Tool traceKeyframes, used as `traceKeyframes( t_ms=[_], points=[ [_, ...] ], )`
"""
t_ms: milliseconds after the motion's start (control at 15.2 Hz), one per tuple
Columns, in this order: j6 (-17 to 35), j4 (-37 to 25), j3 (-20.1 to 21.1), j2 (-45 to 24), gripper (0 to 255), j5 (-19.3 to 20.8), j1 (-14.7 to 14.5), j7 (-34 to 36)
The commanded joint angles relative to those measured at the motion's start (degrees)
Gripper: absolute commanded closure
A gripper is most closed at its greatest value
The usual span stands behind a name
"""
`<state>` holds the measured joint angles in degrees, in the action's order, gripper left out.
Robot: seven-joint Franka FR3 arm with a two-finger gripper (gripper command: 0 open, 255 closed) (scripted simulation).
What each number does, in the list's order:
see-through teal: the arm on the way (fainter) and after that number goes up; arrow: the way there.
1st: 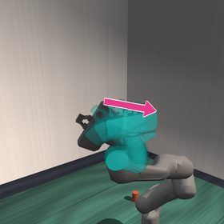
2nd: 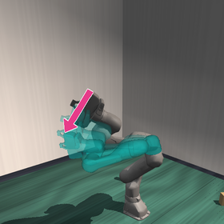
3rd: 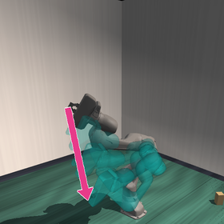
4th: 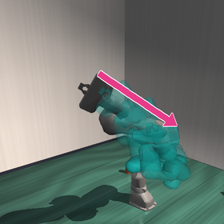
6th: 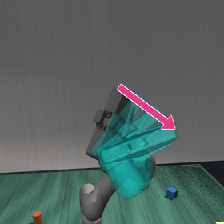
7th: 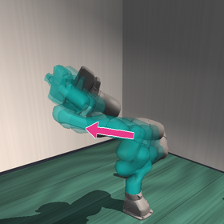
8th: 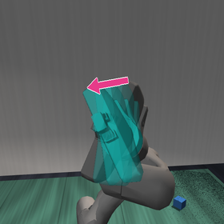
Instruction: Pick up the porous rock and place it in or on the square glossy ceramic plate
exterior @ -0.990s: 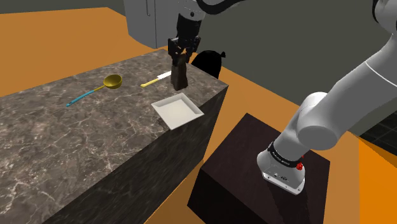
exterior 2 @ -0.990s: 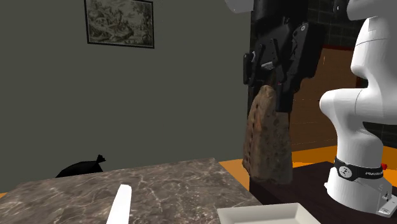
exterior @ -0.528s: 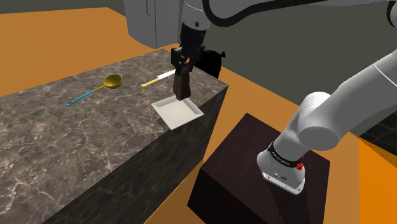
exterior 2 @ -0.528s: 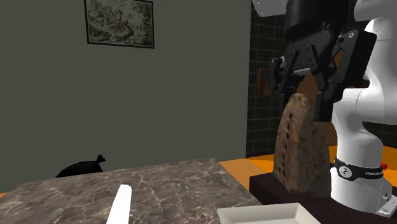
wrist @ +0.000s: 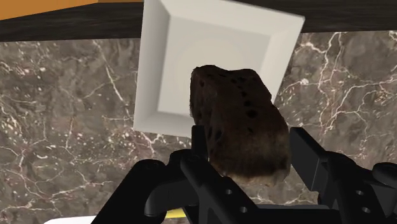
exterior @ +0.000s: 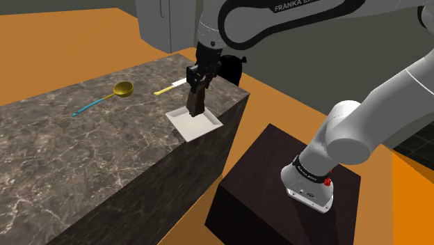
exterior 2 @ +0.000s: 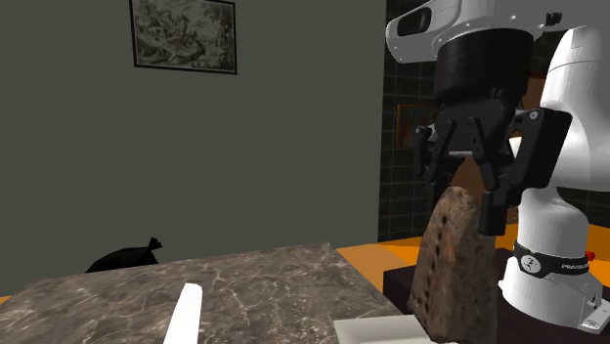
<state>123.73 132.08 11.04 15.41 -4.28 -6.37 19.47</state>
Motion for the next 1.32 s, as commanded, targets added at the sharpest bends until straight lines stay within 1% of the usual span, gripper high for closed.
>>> traceKeyframes(
  t_ms=[0, 528, 1056, 1122, 1254],
  points=[
    [1.64, 1.17, 0.06, -0.41, 255, 0.01, 0.0, -0.03],
    [8.03, 4.97, 0.42, -3.02, 255, 0.23, 0.02, 0.16],
    [8.03, 4.97, 0.42, -3.02, 255, 0.23, 0.02, 0.16],
    [8.02, 4.96, 0.42, -3.03, 0, 0.24, 0.02, 0.16],
    [8.02, 4.97, 0.42, -3.02, 0, 0.23, 0.02, 0.16]
  ],
)
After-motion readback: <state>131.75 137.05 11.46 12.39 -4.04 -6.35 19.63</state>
